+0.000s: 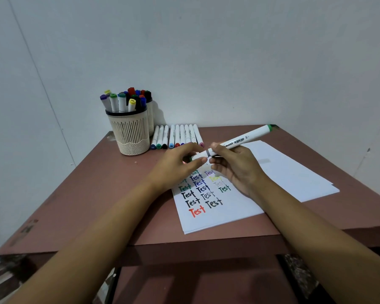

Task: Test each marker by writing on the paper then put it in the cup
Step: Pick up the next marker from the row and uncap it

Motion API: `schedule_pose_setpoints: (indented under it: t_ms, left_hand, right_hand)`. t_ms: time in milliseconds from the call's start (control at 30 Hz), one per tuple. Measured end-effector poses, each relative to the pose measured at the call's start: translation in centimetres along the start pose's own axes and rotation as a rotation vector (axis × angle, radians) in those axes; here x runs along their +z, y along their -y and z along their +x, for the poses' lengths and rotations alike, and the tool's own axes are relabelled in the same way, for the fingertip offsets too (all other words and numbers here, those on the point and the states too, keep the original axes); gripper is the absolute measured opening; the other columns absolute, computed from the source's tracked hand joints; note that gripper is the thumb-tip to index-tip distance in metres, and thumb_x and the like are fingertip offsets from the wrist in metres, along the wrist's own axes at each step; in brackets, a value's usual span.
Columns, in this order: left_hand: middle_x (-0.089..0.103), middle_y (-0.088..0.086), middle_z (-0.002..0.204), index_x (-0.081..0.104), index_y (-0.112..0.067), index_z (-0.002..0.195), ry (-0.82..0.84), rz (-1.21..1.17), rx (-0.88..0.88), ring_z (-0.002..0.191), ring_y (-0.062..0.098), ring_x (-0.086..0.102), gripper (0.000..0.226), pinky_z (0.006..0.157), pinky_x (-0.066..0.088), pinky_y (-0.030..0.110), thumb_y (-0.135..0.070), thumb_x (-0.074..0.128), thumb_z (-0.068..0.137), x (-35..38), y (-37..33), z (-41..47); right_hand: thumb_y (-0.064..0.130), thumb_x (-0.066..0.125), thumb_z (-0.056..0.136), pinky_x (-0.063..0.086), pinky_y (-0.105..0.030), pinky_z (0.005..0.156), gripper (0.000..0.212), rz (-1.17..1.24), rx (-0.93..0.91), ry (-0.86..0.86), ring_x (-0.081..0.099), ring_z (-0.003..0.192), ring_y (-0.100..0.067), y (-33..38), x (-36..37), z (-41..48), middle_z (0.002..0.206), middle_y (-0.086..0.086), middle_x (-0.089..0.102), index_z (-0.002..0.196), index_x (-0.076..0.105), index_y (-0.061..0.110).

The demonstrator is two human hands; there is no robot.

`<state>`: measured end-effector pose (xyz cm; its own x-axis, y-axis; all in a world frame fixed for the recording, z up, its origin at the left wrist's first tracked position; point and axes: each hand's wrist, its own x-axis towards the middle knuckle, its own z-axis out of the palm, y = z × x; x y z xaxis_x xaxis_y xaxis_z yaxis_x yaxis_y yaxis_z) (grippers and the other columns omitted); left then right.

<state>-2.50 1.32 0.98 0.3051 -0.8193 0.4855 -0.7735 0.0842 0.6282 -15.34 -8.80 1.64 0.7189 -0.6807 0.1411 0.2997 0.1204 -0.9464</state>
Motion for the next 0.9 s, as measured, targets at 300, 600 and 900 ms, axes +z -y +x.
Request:
schedule_pose_setpoints:
  t_ms: [300,600,900]
  left_hand:
    - [0.062,-0.005,0.074,0.055,-0.025,0.090,-0.065,-0.004,0.078,0.060,0.004,0.048,0.008,0.060,0.039,0.020,-0.022,0.062,0.089,0.6,0.2,0.0]
    - [0.048,-0.015,0.061,0.052,-0.022,0.086,-0.100,0.026,0.073,0.055,-0.004,0.045,0.010,0.054,0.031,0.011,-0.020,0.061,0.089,1.1,0.4,-0.2]
    - [0.055,-0.008,0.061,0.061,-0.012,0.079,-0.138,-0.561,-0.285,0.052,0.002,0.046,0.007,0.053,0.038,0.017,-0.011,0.068,0.082,-0.2,-0.7,0.5]
  right_hand:
    - [0.019,0.060,0.091,0.039,-0.016,0.044,0.026,-0.076,0.054,0.060,0.047,0.046,-0.006,-0.3,-0.2,0.4,0.053,0.001,0.054,0.070,0.058,0.005]
    - [0.017,0.057,0.092,0.041,-0.016,0.046,0.022,-0.040,0.098,0.122,0.049,0.046,-0.006,-0.5,-0.3,0.8,0.053,0.001,0.055,0.074,0.057,0.004]
    - [0.029,0.061,0.089,0.040,-0.017,0.046,0.019,0.047,0.141,0.047,0.049,0.048,-0.007,0.5,0.0,0.5,0.059,0.000,0.054,0.085,0.060,0.011]
